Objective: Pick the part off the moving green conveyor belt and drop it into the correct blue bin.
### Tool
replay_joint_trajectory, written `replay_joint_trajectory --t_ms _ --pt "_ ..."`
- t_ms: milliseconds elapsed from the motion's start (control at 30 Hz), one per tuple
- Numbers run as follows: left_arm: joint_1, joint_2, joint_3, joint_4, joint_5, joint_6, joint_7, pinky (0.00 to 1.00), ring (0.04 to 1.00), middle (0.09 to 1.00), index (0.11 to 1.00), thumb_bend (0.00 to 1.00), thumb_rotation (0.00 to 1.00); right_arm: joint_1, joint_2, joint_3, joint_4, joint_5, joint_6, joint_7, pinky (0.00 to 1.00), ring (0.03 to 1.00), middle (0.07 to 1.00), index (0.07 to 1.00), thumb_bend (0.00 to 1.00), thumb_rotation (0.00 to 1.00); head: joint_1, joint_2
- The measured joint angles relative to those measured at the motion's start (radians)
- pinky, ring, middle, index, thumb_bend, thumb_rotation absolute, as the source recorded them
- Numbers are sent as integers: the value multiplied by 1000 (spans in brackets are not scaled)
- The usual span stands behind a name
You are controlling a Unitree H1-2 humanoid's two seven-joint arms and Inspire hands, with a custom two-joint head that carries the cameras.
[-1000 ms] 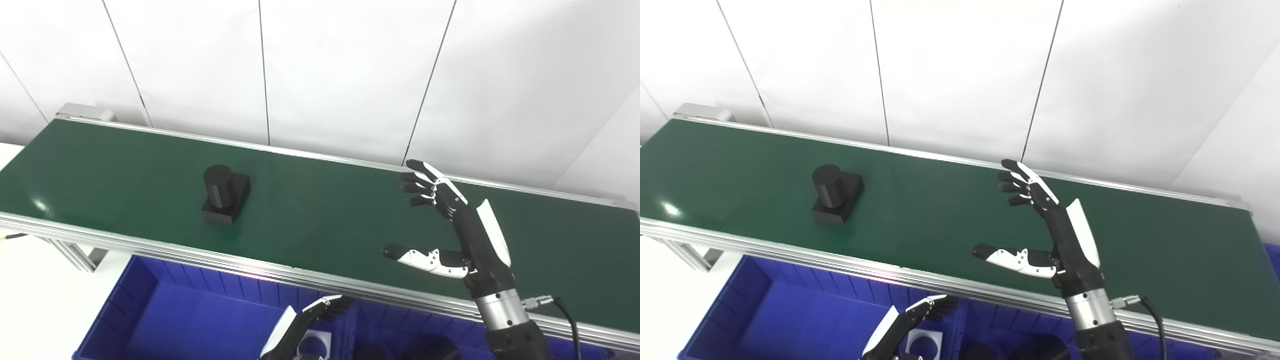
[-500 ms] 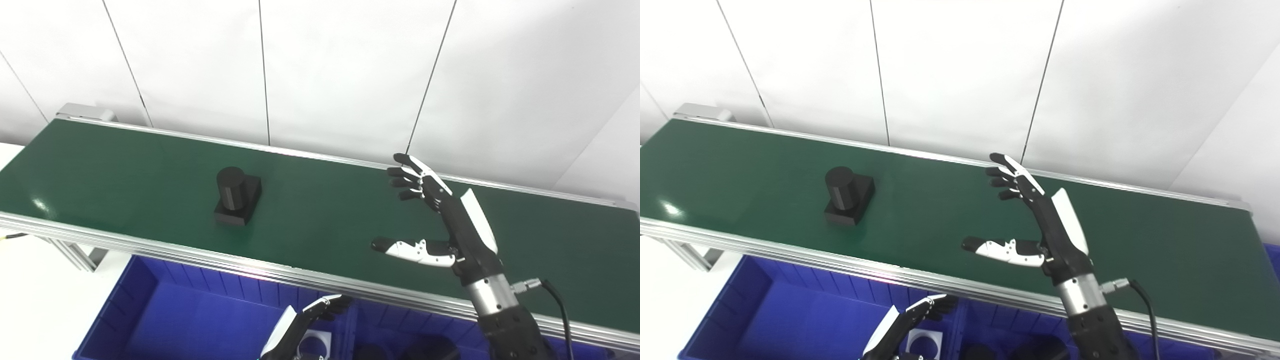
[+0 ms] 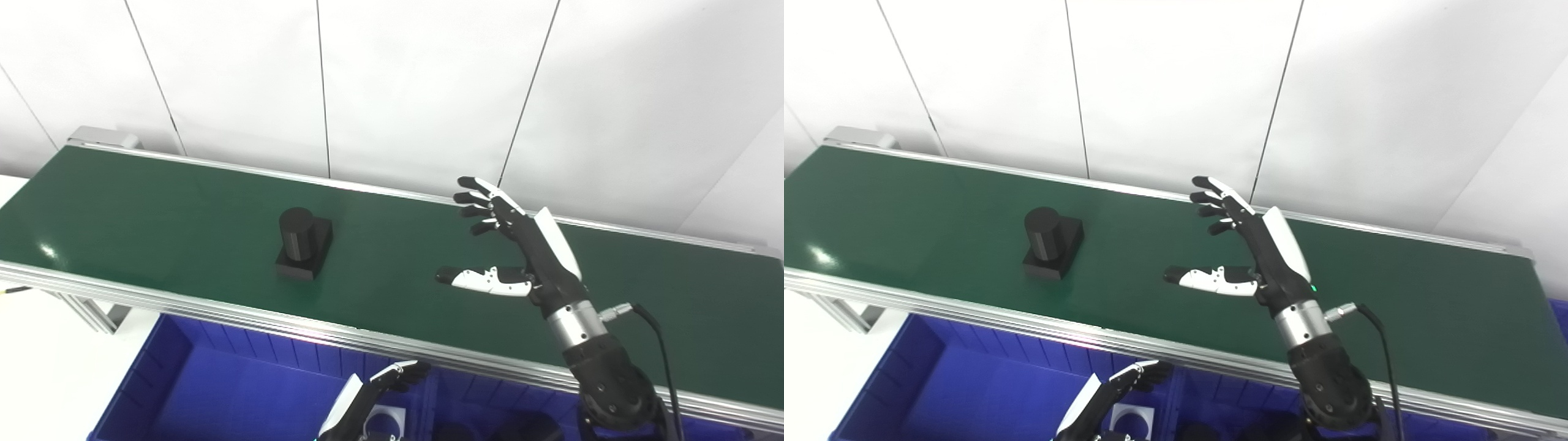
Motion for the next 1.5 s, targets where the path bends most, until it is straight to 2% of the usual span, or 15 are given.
replay_joint_trajectory --t_ms 200,300,500,633,767,933,1100,1200,1300,1500 --pt "-1 0 -6 0 2 0 6 766 787 794 793 806 321 -38 0 25 36 -20 0 4 665 769 814 882 746 389 3 2" --pt "-1 0 -10 0 2 0 11 772 789 795 794 809 316 -56 3 39 40 -36 4 11 675 770 818 885 746 366 2 2" --pt "-3 0 -28 0 5 0 29 763 783 795 799 801 321 -96 17 73 99 -65 40 22 654 754 821 883 741 370 5 5" --pt "-3 -1 -38 -1 12 0 42 757 781 787 786 809 303 -120 34 88 147 -70 43 22 655 751 814 879 754 357 8 5" --pt "-3 0 -48 -2 12 0 82 748 775 781 785 811 311 -152 52 104 192 -84 51 22 645 749 810 879 765 349 11 2" --pt "6 4 -56 -37 12 0 111 744 772 780 780 817 329 -191 93 132 266 -102 56 21 626 746 815 894 764 377 15 -3" --pt "25 10 -53 -54 9 0 114 741 760 766 760 859 324 -228 107 152 345 -134 56 19 630 746 823 899 763 411 17 -8" --pt "50 7 -23 -79 -27 0 110 720 750 766 757 851 299 -253 113 162 403 -157 56 14 642 761 840 904 767 420 23 -9" --pt "75 2 3 -107 -68 0 88 697 732 758 758 849 302 -287 122 176 474 -175 56 6 644 773 853 908 779 430 26 -9" --pt "114 -3 16 -127 -84 0 55 688 734 755 751 856 322 -351 156 190 603 -184 54 -14 646 799 882 912 799 409 32 -9"
